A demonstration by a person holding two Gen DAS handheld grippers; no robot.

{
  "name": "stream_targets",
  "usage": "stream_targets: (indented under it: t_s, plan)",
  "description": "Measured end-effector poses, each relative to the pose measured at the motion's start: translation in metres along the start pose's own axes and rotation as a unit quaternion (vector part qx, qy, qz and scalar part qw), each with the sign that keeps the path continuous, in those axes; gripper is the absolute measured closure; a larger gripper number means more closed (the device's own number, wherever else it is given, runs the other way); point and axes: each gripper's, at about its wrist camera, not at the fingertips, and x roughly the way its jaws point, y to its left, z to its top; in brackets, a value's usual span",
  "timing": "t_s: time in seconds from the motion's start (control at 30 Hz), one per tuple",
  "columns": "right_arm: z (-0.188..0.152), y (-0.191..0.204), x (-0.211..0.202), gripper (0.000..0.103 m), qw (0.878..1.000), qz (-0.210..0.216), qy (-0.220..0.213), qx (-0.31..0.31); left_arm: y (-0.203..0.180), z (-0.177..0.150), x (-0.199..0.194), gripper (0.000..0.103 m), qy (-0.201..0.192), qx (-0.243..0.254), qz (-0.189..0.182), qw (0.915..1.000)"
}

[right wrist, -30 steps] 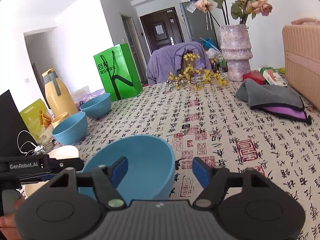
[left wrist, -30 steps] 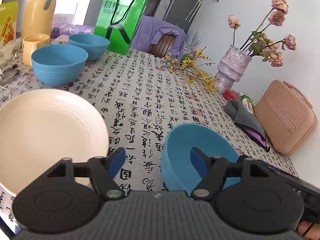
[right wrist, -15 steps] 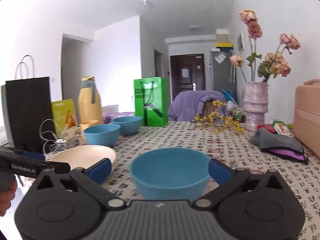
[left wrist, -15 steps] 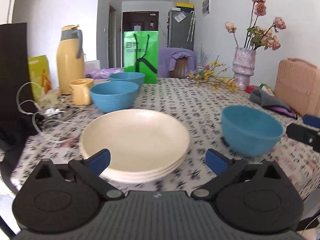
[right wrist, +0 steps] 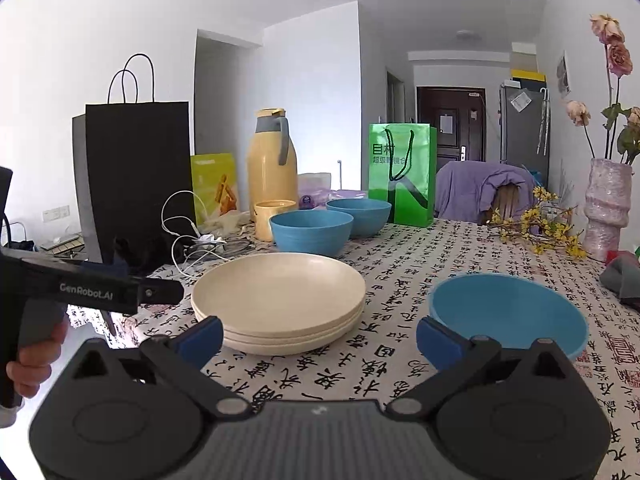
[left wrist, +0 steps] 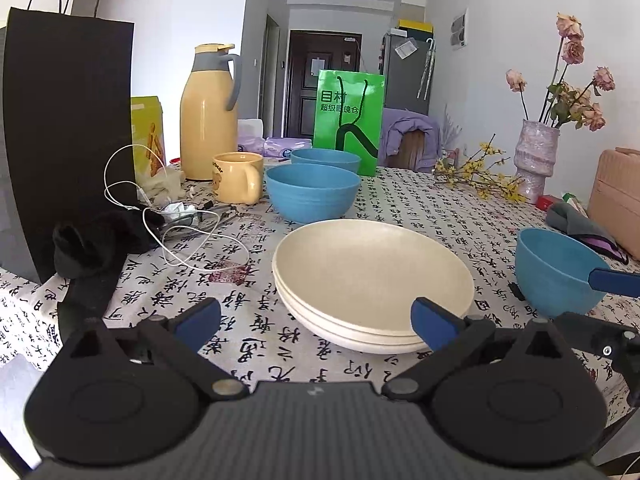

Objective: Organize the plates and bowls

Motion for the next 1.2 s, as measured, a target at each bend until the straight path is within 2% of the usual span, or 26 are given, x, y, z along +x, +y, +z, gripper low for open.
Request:
stream_targets:
  t_s: [0.1,0.27,0.4,0.5,0.6,0.67,0.77,0.83,0.97,1.03,1.1,1.17,1.2]
  plan:
    - [0.006,0.001,0.009,0.000,1.000,0.003,0.002,0.007,0.006,0.003,0.006,0.000,0.004,-0.002,0.001,1.0000]
    - [0.025,-0.002,0.031,0.002,0.999,0.000,0.014,0.035,0.015,0.024,0.029,0.000,0.037,0.005,0.014,0.9992]
    - [0.054,-0.015,0.058,0.006,0.997,0.009,0.035,0.067,0.032,0.056,0.050,0.000,0.036,-0.026,0.007,0.9990]
    - [0.082,-0.030,0.089,0.007,0.992,0.025,0.061,0.104,0.051,0.086,0.074,0.000,0.049,-0.068,0.006,0.9965]
    - [0.104,-0.045,0.121,0.009,0.984,0.048,0.087,0.148,0.071,0.115,0.103,0.000,0.068,-0.113,-0.022,0.9910]
    - [0.117,-0.052,0.144,0.009,0.978,0.060,0.107,0.169,0.079,0.131,0.122,0.000,0.081,-0.124,-0.041,0.9881]
    - [0.137,-0.054,0.180,0.009,0.977,0.059,0.127,0.162,0.087,0.152,0.157,0.000,0.101,-0.132,-0.070,0.9836]
    - [0.149,-0.053,0.204,0.010,0.977,0.063,0.139,0.150,0.090,0.162,0.178,0.001,0.111,-0.135,-0.067,0.9822]
    - [0.168,-0.062,0.258,0.011,0.962,0.076,0.183,0.188,0.094,0.177,0.222,0.006,0.120,-0.106,-0.089,0.9831]
    - [0.172,-0.067,0.286,0.016,0.952,0.074,0.208,0.211,0.094,0.181,0.248,0.013,0.139,-0.082,-0.098,0.9821]
    - [0.173,-0.069,0.310,0.020,0.952,0.055,0.219,0.206,0.096,0.184,0.269,0.017,0.147,-0.061,-0.101,0.9821]
    - [0.169,-0.066,0.331,0.022,0.955,0.036,0.230,0.183,0.100,0.186,0.291,0.023,0.170,-0.060,-0.114,0.9770]
    - [0.167,-0.066,0.340,0.028,0.954,0.028,0.239,0.179,0.103,0.186,0.303,0.026,0.185,-0.058,-0.126,0.9729]
